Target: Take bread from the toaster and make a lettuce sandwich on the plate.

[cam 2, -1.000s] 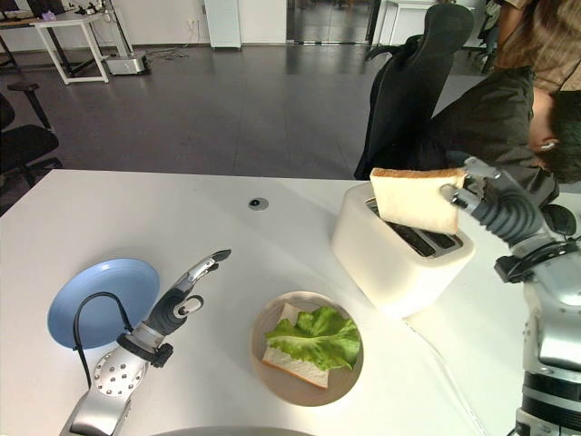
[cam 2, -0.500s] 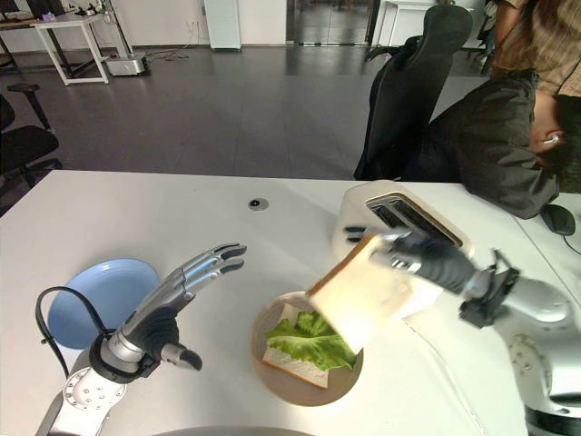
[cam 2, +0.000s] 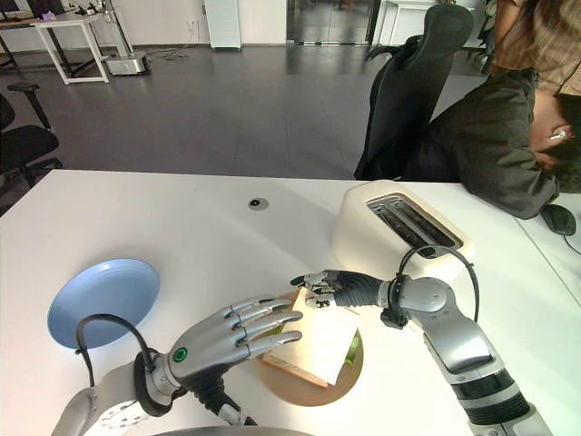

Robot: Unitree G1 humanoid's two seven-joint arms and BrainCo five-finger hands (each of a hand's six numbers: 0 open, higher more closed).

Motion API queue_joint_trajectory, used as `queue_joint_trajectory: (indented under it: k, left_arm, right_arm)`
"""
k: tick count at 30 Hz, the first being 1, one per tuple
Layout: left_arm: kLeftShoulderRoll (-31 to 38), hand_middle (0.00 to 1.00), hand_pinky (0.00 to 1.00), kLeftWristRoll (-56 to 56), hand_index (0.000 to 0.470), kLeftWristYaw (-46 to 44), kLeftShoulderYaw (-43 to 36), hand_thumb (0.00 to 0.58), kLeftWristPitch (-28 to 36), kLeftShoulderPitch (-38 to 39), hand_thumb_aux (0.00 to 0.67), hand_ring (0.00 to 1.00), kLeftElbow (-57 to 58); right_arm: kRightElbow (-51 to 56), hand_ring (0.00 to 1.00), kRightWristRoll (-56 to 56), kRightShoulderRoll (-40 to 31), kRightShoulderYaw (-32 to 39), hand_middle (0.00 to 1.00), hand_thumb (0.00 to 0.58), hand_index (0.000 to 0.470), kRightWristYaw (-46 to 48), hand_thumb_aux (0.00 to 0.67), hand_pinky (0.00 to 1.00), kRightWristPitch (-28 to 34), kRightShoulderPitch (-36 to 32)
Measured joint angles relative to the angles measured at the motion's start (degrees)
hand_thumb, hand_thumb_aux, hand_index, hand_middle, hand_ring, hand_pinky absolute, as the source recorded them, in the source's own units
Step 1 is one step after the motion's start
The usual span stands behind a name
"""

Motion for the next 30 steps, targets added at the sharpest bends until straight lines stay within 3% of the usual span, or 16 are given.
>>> queue_joint_trajectory:
  k: [7,13,14,15,16,17,21,23,26,30]
  left_arm:
    - [1.9,0.0,0.0,11.3,0.0,1.6,-5.9,0.0,3.0,-1.3,0.0,0.0,3.4]
    - [4.2,0.0,0.0,12.9,0.0,0.2,-10.7,0.0,7.6,-3.8,0.0,0.0,8.8]
    - [4.6,0.0,0.0,13.0,0.0,0.2,-11.2,0.0,8.3,-4.3,0.0,0.0,9.1]
    - [4.9,0.0,0.0,13.3,0.0,0.2,-11.9,0.0,9.3,-4.6,0.0,0.0,9.3]
    - [5.2,0.0,0.0,13.3,0.0,0.2,-12.4,0.0,10.1,-4.8,0.0,0.0,9.4]
    - [5.8,0.0,0.0,13.3,0.0,0.2,-12.8,0.0,10.7,-5.0,0.0,0.0,9.4]
    - [7.5,0.0,0.0,13.3,0.0,0.0,-13.6,0.0,13.8,-5.8,0.0,0.0,9.4]
    - [8.3,0.0,0.0,13.1,0.0,0.0,-14.3,0.0,14.9,-5.9,0.0,0.0,9.3]
    - [9.1,0.0,0.0,12.2,0.0,-0.5,-14.6,0.0,16.4,-5.8,0.0,0.0,8.3]
    - [9.6,0.0,0.0,9.3,0.0,-2.0,-14.5,0.0,18.2,-4.6,0.0,0.0,6.2]
  right_arm:
    - [2.6,0.0,-4.6,1.7,4.7,0.0,0.58,0.47,-0.7,0.67,0.0,-2.5,1.4]
    - [3.6,0.0,-7.2,3.1,5.0,0.0,0.58,0.47,-2.2,0.67,0.0,-3.9,1.2]
    - [3.7,0.0,-7.2,3.5,4.9,0.0,0.579,0.448,-2.5,0.638,0.0,-3.9,1.2]
    - [3.8,0.0,-7.6,3.9,4.9,0.0,0.562,0.387,-2.9,0.552,0.0,-3.9,1.2]
    - [3.9,0.0,-7.7,4.1,4.9,0.0,0.346,0.171,-3.1,0.244,0.0,-3.8,1.2]
    - [3.9,0.0,-7.8,4.3,4.8,0.0,0.0,0.0,-3.3,0.0,0.0,-3.8,1.2]
    - [4.2,0.0,-8.8,6.8,3.2,0.0,0.0,0.0,-7.2,0.0,0.0,-5.8,1.9]
    - [2.3,0.0,-8.7,8.8,-2.4,0.0,0.0,0.0,-12.4,0.0,0.0,-11.4,0.5]
    - [-2.3,0.0,-5.3,10.7,-9.3,0.0,0.0,0.0,-15.6,0.0,0.0,-14.7,1.6]
    - [-9.0,0.0,0.5,7.4,-20.6,0.0,0.0,0.0,-12.7,0.0,0.0,-20.3,8.4]
